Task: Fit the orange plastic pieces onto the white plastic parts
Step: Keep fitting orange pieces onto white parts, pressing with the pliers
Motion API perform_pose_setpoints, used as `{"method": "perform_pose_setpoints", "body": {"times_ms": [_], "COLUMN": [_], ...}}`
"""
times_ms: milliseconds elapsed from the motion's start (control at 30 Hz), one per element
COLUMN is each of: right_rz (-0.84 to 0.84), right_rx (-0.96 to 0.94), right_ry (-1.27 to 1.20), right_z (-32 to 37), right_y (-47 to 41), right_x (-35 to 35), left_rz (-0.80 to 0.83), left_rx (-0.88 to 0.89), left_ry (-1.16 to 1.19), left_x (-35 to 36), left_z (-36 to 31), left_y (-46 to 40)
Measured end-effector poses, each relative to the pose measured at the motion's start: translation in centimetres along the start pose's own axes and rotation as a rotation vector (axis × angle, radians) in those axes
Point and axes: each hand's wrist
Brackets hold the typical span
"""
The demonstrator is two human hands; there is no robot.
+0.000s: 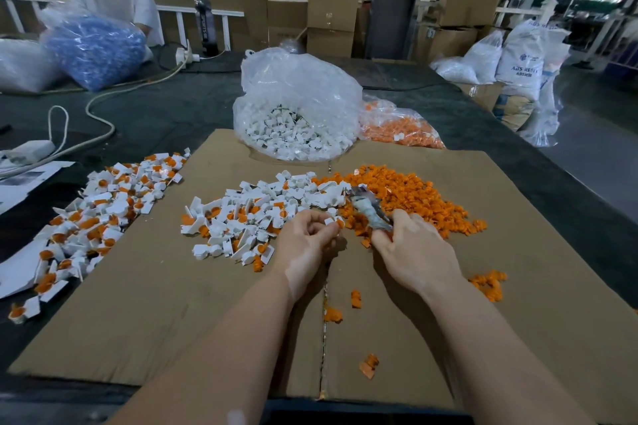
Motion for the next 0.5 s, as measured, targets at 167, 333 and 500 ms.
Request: {"method": "perform_pose_setpoints", "body": {"times_ms": [167,333,500], "right_rz": [0.187,0.339,0.431], "right_rx": [-0.114,-0.168,-0.185], "right_ry": [-0.050,-0.123,-0.164], "right_z": [0.7,1.1,1.5], "right_y": [0.5,0.9,1.0], "right_x": [-1.6,-2.7,-3.3], "left_rz": [-0.034,-0.052,-0.094], "left_rx": [-0.038,-0.045,-0.033], "left_ry": [0.191,0.256,0.282], "left_x": [0.0,-0.2,-0.3], "left_z": [-0.5,-0.5,-0.5], "left_y": [-0.2,-0.4,-0.5]}}
Point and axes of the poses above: each hand's wrist, its own y-axis away from the middle knuckle, its own x-axis out of the palm, z = x × y, and after that the axes turned 12 degrees about z, right-handed
